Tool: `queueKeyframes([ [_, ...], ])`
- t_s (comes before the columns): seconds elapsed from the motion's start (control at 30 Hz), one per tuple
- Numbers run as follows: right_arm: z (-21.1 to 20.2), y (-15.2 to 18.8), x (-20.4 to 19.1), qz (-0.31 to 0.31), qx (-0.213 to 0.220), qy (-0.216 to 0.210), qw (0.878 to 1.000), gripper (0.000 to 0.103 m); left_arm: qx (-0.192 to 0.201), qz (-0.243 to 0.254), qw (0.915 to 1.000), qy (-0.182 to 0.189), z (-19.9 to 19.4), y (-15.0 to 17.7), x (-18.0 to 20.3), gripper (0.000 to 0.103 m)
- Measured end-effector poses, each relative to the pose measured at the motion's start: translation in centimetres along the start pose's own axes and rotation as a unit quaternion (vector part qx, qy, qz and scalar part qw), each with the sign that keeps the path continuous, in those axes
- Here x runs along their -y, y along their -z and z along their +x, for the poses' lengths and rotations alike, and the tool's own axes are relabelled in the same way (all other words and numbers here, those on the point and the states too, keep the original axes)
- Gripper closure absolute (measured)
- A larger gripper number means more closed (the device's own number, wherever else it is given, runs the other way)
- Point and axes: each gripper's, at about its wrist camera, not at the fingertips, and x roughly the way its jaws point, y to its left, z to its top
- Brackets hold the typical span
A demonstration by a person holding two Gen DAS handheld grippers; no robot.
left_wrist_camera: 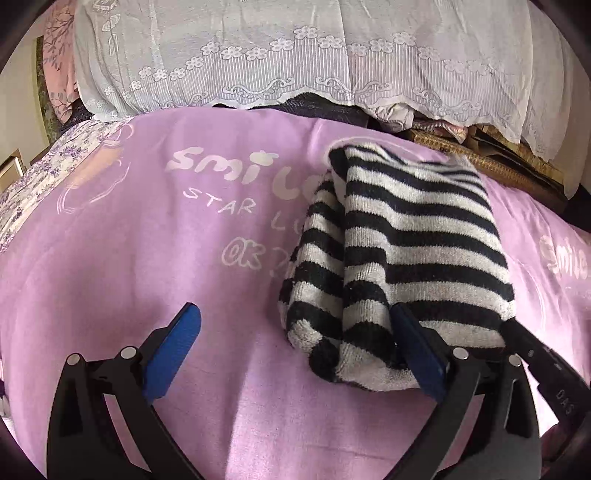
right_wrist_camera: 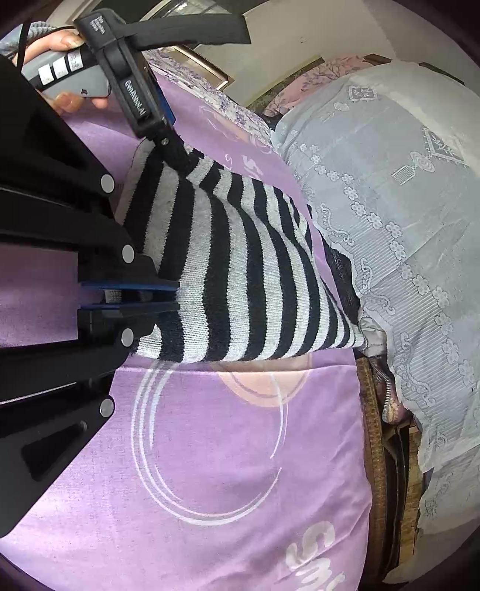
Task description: Fold small clothes
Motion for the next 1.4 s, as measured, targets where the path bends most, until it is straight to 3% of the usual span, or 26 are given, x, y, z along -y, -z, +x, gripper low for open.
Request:
queueKeyframes([
  [0.1,0.0,0.1,0.2,0.009,-0.001,-0.008,1.000,0.098,0.018,0.011,0.9996,-0.018,-0.7,-2.7,1.0,0.004],
  [0.27,0.0,0.1,-0.1,0.010,-0.001,-0.011,1.000,0.097,0.000,0.038,0.9992,-0.016,1.1,-7.5,3.2,0.004],
  [0.4,0.0,0.2,-0.1,0.018,-0.001,-0.017,1.000,0.096,-0.039,0.028,0.9983,0.033,4.2,-9.5,4.5,0.004],
  [0.53,-0.2,0.0,-0.1,0.023,0.005,-0.023,0.999,0.096,-0.055,0.036,0.9969,0.043,7.0,-10.2,5.4,0.004],
  [0.63,-1.5,0.0,-1.3,0.004,0.038,-0.011,0.999,0.092,-0.081,0.019,0.9933,0.080,9.0,-10.5,5.3,0.004],
  [0.8,-3.0,0.1,-5.6,-0.078,0.076,-0.027,0.994,0.078,-0.078,0.037,0.9900,0.111,8.9,-11.2,5.6,0.032],
  [0.87,-2.9,0.3,-7.0,-0.098,0.070,-0.038,0.992,0.070,-0.066,0.068,0.9902,0.103,8.2,-11.2,6.1,0.043],
  [1.0,-1.8,0.7,-9.8,-0.126,0.045,-0.055,0.989,0.060,-0.050,0.084,0.9907,0.095,7.1,-12.2,5.2,0.081],
  [1.07,-1.1,1.0,-11.6,-0.148,0.033,-0.060,0.987,0.046,-0.048,0.075,0.9913,0.097,6.9,-12.7,4.2,0.085],
  [1.2,0.5,2.1,-16.3,-0.231,0.020,-0.045,0.972,0.038,-0.063,0.098,0.9879,0.103,7.1,-12.6,3.8,0.084],
  [1.23,1.1,2.4,-17.1,-0.249,0.013,-0.038,0.968,0.037,-0.065,0.108,0.9869,0.101,7.2,-12.4,4.0,0.078],
  [1.3,2.3,2.5,-17.7,-0.263,0.007,-0.026,0.964,0.036,-0.063,0.120,0.9870,0.087,7.2,-12.1,4.3,0.027],
  [1.33,2.8,2.4,-17.7,-0.261,0.003,-0.020,0.965,0.036,-0.057,0.122,0.9876,0.081,7.1,-12.1,4.2,0.020],
  [1.4,3.6,1.9,-17.4,-0.250,-0.003,-0.014,0.968,0.036,-0.056,0.131,0.9866,0.079,7.4,-12.1,4.4,0.018],
])
